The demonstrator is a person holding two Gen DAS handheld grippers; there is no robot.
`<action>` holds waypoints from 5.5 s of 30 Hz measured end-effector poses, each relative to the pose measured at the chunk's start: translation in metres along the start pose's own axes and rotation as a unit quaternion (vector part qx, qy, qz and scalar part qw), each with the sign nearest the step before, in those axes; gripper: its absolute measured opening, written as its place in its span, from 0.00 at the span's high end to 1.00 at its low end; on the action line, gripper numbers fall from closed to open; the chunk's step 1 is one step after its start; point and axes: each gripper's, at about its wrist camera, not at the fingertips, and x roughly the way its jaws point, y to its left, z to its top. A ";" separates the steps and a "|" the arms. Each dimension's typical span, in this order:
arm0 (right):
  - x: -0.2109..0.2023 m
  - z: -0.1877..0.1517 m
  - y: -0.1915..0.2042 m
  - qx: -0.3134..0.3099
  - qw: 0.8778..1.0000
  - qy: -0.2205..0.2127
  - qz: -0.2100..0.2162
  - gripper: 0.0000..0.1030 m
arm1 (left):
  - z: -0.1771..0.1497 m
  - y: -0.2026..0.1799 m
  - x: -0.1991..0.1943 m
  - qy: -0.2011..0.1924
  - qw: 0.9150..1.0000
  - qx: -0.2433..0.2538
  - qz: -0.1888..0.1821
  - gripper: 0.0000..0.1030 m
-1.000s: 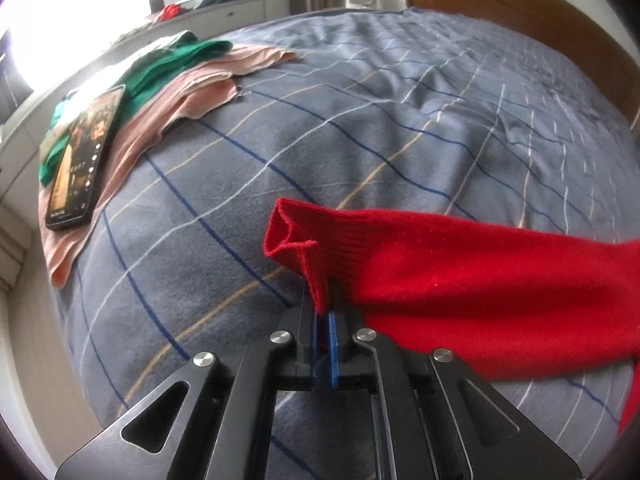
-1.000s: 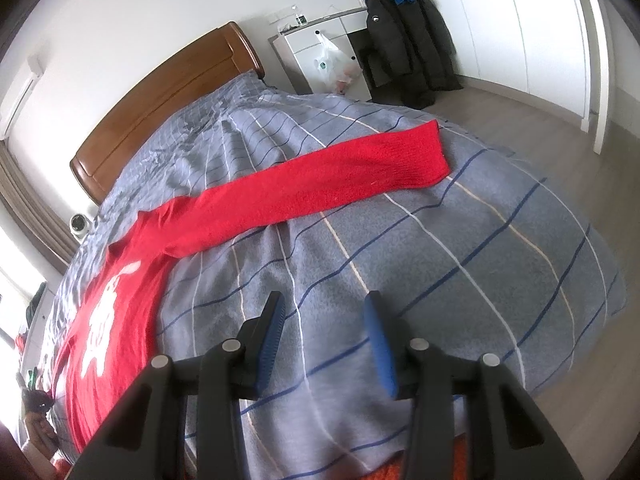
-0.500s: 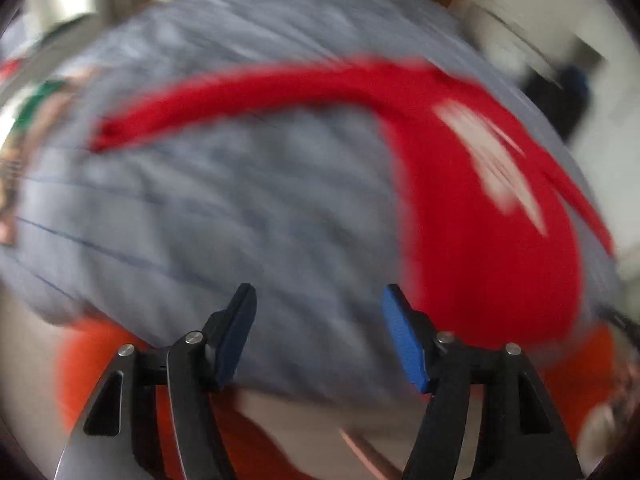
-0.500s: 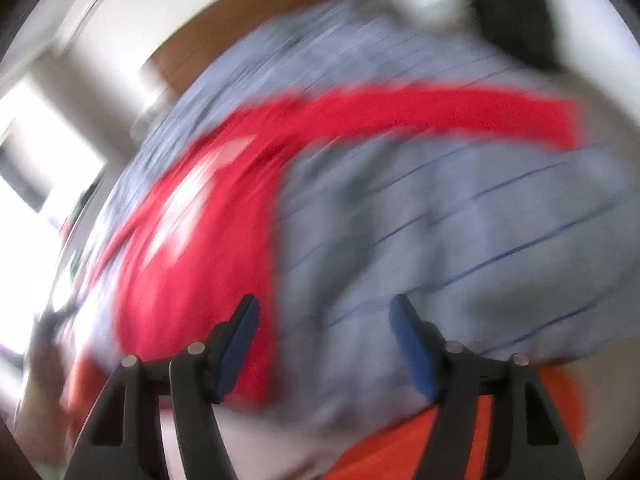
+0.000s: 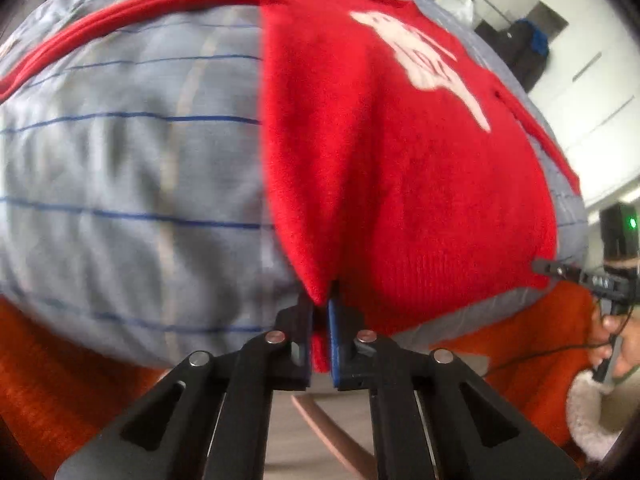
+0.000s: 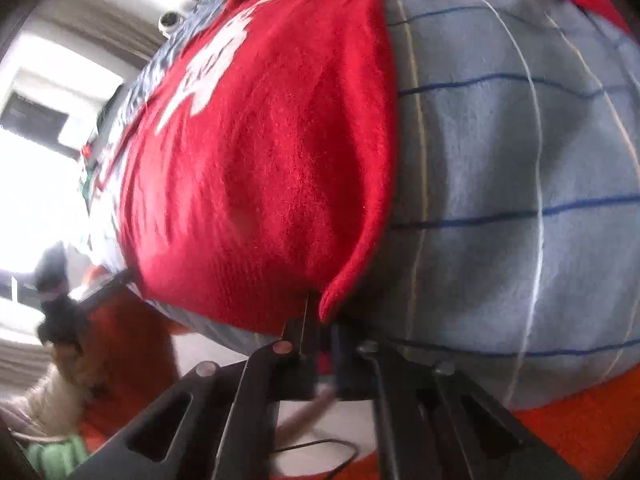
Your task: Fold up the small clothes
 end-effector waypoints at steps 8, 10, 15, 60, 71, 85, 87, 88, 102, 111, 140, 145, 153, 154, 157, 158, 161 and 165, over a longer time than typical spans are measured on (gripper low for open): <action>-0.029 -0.035 0.037 -0.035 0.999 0.016 -0.012 0.97 | -0.017 0.006 -0.010 0.014 0.999 0.031 0.040 0.96; -0.014 -0.034 0.023 -0.013 0.999 0.029 -0.030 0.97 | -0.016 0.000 0.006 0.023 0.997 0.041 0.062 0.96; 0.008 -0.011 0.011 0.020 0.998 0.029 -0.057 0.96 | -0.010 -0.016 0.015 0.019 0.994 0.062 0.090 0.87; -0.037 0.037 -0.039 0.039 0.940 -0.259 -0.219 0.23 | 0.076 0.075 0.005 -0.149 0.967 -0.047 0.200 0.00; -0.036 0.036 -0.038 0.038 0.940 -0.259 -0.220 0.20 | 0.076 0.075 0.006 -0.151 0.967 -0.047 0.201 0.00; -0.032 0.035 -0.036 0.033 0.941 -0.252 -0.221 0.15 | 0.074 0.079 0.002 -0.152 0.970 -0.014 0.188 0.00; -0.032 0.034 -0.036 0.032 0.942 -0.252 -0.218 0.15 | 0.074 0.080 0.002 -0.151 0.971 -0.013 0.185 0.00; -0.032 0.034 -0.037 0.033 0.942 -0.253 -0.217 0.15 | 0.074 0.080 0.002 -0.151 0.971 -0.012 0.186 0.00; -0.024 0.037 -0.032 0.021 0.939 -0.251 -0.234 0.07 | 0.076 0.078 0.004 -0.147 0.970 -0.013 0.193 0.00; -0.023 0.037 -0.032 0.018 0.938 -0.250 -0.238 0.06 | 0.075 0.077 0.005 -0.155 0.968 -0.006 0.198 0.00; -0.019 0.040 -0.029 0.010 0.936 -0.246 -0.250 0.01 | 0.078 0.078 0.008 -0.150 0.968 -0.009 0.201 0.00; -0.018 0.040 -0.029 0.009 0.936 -0.246 -0.251 0.01 | 0.079 0.078 0.008 -0.150 0.968 -0.008 0.201 0.00; -0.017 0.041 -0.029 0.007 0.935 -0.247 -0.254 0.01 | 0.077 0.080 0.008 -0.152 0.968 -0.010 0.201 0.00; -0.016 0.041 -0.029 0.007 0.935 -0.247 -0.254 0.00 | 0.077 0.081 0.008 -0.152 0.968 -0.010 0.201 0.00; -0.016 0.041 -0.029 0.007 0.935 -0.247 -0.254 0.01 | 0.077 0.082 0.007 -0.152 0.967 -0.011 0.202 0.00; -0.016 0.041 -0.029 0.007 0.935 -0.247 -0.254 0.01 | 0.077 0.081 0.007 -0.152 0.967 -0.011 0.202 0.00; -0.016 0.041 -0.029 0.008 0.935 -0.247 -0.254 0.01 | 0.077 0.081 0.007 -0.153 0.967 -0.011 0.203 0.00; -0.016 0.040 -0.028 0.007 0.935 -0.247 -0.254 0.01 | 0.077 0.082 0.007 -0.152 0.967 -0.011 0.203 0.00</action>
